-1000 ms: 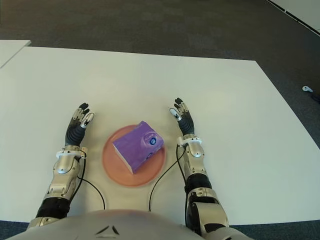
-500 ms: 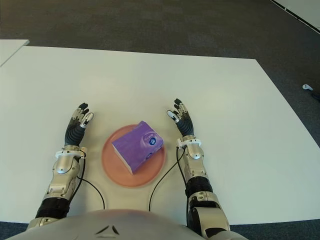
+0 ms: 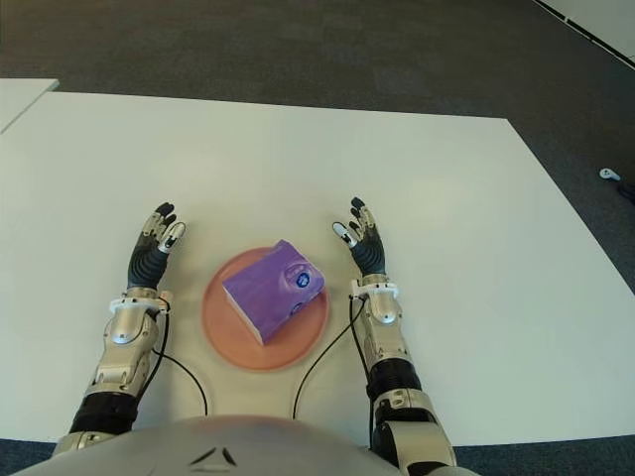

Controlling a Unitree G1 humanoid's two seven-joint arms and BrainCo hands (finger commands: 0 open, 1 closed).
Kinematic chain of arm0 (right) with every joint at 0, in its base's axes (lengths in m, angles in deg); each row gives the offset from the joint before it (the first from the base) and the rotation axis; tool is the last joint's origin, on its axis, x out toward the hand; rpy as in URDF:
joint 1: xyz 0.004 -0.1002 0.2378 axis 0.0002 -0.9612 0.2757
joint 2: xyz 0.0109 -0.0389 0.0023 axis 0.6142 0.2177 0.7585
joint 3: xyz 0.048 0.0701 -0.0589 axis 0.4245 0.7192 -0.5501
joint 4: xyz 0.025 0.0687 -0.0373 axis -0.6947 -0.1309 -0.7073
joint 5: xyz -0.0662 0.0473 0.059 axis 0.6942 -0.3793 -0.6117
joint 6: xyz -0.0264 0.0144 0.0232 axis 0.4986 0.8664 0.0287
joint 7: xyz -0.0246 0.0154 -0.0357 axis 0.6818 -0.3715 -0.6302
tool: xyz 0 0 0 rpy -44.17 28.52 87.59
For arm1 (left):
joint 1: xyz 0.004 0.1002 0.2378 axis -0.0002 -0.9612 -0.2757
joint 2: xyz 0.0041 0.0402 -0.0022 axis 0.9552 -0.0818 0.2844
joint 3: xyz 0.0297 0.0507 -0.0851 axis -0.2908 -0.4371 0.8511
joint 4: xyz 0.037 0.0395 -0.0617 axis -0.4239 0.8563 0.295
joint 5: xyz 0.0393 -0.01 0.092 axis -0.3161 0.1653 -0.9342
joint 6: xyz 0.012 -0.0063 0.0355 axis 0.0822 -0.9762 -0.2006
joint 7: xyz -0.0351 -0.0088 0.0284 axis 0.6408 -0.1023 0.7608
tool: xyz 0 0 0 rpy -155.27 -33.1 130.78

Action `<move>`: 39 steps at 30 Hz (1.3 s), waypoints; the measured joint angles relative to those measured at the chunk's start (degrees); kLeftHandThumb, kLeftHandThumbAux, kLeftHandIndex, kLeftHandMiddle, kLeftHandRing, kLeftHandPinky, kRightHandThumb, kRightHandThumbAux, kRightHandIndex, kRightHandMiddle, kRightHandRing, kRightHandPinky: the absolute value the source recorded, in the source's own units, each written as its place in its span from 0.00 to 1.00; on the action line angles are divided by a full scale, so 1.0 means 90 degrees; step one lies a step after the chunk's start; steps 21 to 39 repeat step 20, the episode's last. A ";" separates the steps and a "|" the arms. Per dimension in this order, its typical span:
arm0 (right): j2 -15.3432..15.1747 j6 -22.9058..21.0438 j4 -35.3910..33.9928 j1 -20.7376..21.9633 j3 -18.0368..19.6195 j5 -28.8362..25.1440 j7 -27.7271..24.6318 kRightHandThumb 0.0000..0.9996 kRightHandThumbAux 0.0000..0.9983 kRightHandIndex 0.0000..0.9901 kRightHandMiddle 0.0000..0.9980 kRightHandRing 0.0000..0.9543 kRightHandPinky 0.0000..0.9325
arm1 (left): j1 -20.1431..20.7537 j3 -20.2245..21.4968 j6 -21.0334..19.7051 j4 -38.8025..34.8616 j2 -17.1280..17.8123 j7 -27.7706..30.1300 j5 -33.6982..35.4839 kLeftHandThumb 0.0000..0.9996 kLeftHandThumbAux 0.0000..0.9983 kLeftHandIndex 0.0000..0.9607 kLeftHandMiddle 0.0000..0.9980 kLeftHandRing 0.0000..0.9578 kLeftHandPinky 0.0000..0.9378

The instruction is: Put the tissue paper into the plate.

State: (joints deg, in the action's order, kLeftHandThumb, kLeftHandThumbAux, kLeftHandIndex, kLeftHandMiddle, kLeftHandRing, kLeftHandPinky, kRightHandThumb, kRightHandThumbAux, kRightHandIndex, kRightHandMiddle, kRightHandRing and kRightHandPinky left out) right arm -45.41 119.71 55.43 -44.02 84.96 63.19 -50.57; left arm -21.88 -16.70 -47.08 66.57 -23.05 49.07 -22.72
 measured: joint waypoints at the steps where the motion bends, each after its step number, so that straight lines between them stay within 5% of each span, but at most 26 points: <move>1: 0.0007 0.0046 -0.0025 -0.0036 -0.0010 0.0023 0.0041 0.02 0.46 0.00 0.00 0.00 0.00 | -0.0002 -0.0003 0.0000 -0.0002 0.0000 0.0000 -0.0001 0.38 0.43 0.00 0.00 0.00 0.00; 20: 0.0017 0.0566 0.0028 -0.0079 0.0012 -0.0134 -0.0121 0.02 0.46 0.00 0.00 0.00 0.00 | -0.0023 -0.0002 0.0000 -0.0008 0.0000 0.0000 -0.0009 0.37 0.42 0.00 0.00 0.00 0.00; 39: 0.0017 0.0566 0.0028 -0.0079 0.0012 -0.0134 -0.0121 0.02 0.46 0.00 0.00 0.00 0.00 | -0.0023 -0.0002 0.0000 -0.0008 0.0000 0.0000 -0.0009 0.37 0.42 0.00 0.00 0.00 0.00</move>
